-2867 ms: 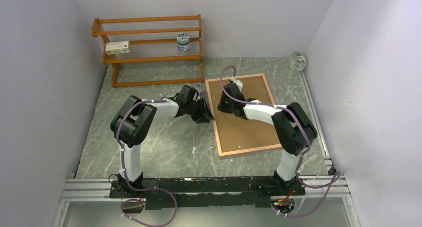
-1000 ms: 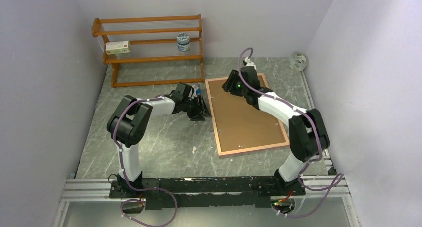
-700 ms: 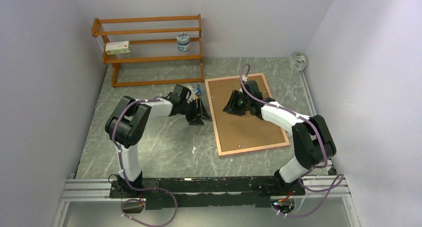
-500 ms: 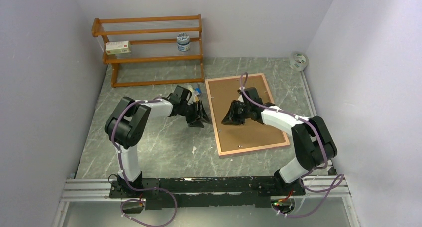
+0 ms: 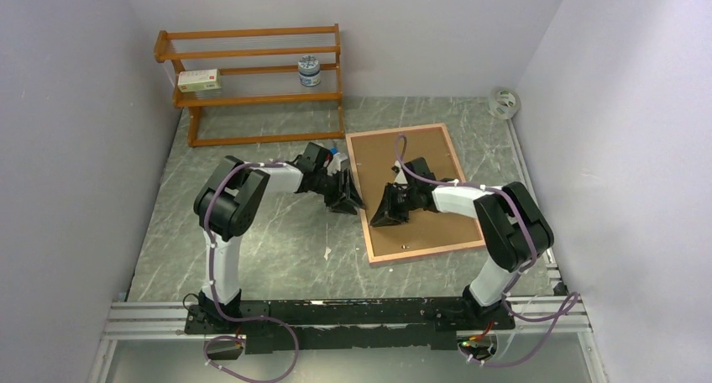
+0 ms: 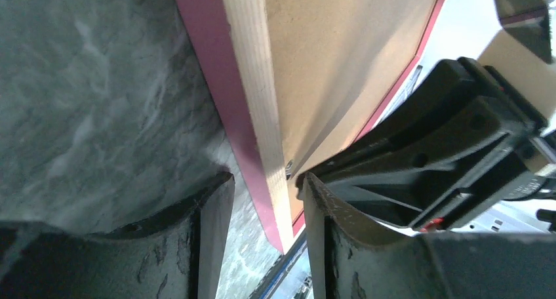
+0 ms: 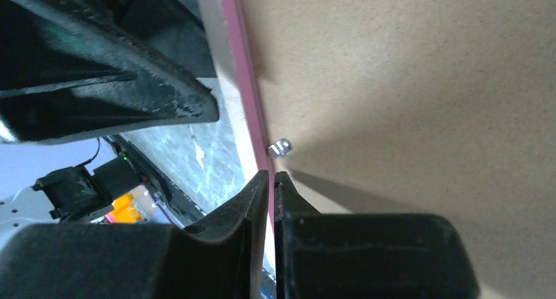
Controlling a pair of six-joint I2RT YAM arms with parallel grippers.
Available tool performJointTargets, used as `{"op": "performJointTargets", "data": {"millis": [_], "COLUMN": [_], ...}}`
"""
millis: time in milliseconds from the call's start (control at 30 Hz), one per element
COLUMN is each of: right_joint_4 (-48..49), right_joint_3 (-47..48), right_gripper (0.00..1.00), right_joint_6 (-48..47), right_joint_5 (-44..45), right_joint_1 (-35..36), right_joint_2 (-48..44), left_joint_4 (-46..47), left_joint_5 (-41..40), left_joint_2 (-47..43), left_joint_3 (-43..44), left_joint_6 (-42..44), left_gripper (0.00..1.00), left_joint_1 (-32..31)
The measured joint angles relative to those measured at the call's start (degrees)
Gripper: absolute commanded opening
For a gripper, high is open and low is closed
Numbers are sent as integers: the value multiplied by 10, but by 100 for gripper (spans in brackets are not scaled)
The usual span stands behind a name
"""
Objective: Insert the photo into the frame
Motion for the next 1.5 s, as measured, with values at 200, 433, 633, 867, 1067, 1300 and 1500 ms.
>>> {"op": "performJointTargets", "data": {"millis": [200,433,633,867,1067,1300,1500], "right_joint_4": [29,78,113,130,94,-25,-104], "right_joint_3": [-6,-19,-37,-53,-63,-34,87], "right_gripper": [10,8,7,29,33,42,50], "right_joint_6": [1,12,24,30,27,4,-10], "right_joint_5": [0,-11,-18,-10,17,132,222], "right_joint_1": [0,0,-4,-4,-21,-143,-234], "right_joint_2": [19,27,26,7,-65,-178,-137], "left_joint_4": [2,-29,-35,-37,-46,-80,-125], "left_joint_5": [15,6,4,5,1,-14,-54], "left_joint_2": [18,25,25,25,25,23,9], "left_joint_3": [11,25,28,28,33,57,82], "left_joint_6": [-4,2,3,3,8,21,43], "left_gripper": [40,30,27,29,37,56,66], "left_joint_1": [-3,-4,-5,-5,-6,-12,-3]}}
